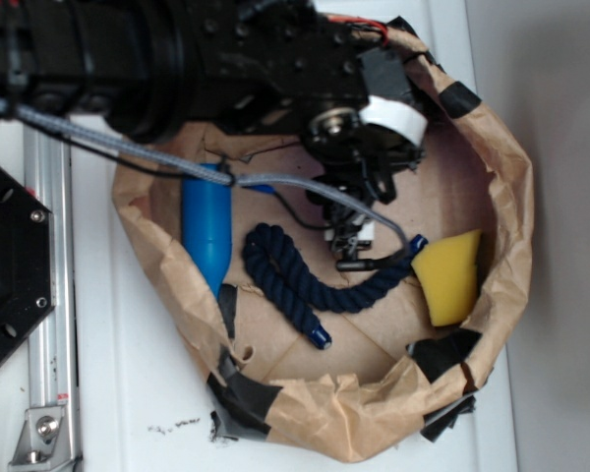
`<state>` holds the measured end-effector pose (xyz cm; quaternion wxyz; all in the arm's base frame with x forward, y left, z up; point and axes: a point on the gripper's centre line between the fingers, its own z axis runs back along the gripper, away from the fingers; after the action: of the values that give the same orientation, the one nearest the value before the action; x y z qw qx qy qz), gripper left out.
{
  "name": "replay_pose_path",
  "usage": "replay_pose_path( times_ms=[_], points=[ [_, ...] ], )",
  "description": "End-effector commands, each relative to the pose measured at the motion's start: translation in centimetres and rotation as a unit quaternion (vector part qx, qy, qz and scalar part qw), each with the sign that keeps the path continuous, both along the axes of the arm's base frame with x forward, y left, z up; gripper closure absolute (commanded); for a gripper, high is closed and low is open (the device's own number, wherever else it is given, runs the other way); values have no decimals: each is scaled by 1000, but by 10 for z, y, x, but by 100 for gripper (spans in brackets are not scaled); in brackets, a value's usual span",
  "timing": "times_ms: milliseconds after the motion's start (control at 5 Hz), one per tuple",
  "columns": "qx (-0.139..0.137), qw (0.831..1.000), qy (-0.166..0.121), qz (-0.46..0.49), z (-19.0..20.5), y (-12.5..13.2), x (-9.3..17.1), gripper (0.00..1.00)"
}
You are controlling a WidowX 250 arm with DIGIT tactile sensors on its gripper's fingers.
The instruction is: Grab the rock.
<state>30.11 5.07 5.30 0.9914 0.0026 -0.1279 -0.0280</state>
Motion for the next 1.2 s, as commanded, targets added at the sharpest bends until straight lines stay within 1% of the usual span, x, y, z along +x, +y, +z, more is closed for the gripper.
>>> replay_pose_path(
  times_ms=[0,200,400,600,800,1000],
  points=[
    [21,998,-51,38,27,24,20,0],
    [32,996,-64,53,29,32,23,0],
    [48,991,-98,75,33,38,30,0],
    [71,989,-104,82,29,43,34,0],
    [67,988,-116,74,23,40,35,0],
    [72,988,-126,53,17,41,40,0]
  ],
)
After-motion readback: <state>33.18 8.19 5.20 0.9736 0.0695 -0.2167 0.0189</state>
